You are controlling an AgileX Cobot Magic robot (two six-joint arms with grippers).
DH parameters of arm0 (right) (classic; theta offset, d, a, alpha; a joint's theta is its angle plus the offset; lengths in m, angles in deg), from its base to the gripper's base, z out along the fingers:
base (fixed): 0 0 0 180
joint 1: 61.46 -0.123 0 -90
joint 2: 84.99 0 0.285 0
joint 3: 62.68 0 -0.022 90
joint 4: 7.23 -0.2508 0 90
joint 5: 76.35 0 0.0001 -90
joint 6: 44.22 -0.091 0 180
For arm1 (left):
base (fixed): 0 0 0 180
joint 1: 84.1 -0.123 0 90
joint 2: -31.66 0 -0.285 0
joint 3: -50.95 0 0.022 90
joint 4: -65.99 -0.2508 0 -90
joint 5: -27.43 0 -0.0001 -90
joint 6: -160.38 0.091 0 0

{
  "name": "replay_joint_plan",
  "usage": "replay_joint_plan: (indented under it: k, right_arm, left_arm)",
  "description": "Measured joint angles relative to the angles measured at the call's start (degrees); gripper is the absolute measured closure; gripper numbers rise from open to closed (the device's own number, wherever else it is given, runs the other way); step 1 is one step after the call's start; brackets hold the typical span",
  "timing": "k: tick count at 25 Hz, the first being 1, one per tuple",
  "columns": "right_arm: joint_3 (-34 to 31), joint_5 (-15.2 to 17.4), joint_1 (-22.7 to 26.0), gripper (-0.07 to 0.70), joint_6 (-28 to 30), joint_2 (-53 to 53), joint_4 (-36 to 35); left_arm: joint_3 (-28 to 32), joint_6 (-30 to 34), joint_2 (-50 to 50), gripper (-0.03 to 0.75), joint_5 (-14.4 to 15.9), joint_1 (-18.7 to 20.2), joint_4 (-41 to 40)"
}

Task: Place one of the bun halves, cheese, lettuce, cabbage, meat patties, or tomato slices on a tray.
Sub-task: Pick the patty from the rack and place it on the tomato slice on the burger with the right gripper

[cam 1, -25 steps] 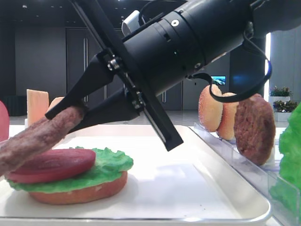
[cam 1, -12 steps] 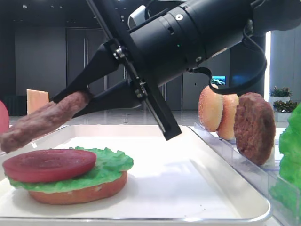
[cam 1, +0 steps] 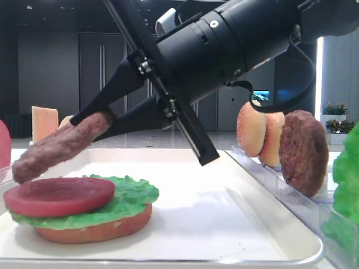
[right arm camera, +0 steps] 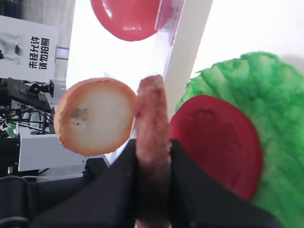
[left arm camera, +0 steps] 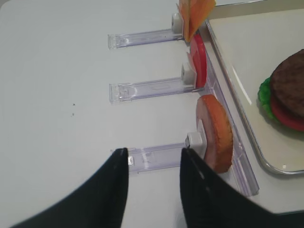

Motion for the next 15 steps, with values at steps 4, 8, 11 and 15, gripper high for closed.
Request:
replay_joint_plan:
  k: [4, 8, 11, 15]
  right_arm:
    - [0.0, -0.7, 0.0, 0.520, 0.0, 0.0, 0.1]
    - [0.0, -1.0, 0.0, 0.520, 0.0, 0.0, 0.1]
    - [0.0, -1.0, 0.0, 0.520, 0.0, 0.0, 0.1]
    - [0.0, -0.3, 0.0, 0.520, -0.6, 0.0, 0.1]
  left_arm:
    - [0.0, -0.3, 0.0, 0.433, 0.0, 0.0, 0.0]
    - [0.0, -0.3, 0.0, 0.433, 0.0, 0.0, 0.0]
    - [0.0, -0.3, 0.0, 0.433, 0.0, 0.0, 0.0]
    - [0.0, -0.3, 0.0, 0.433, 0.0, 0.0, 0.0]
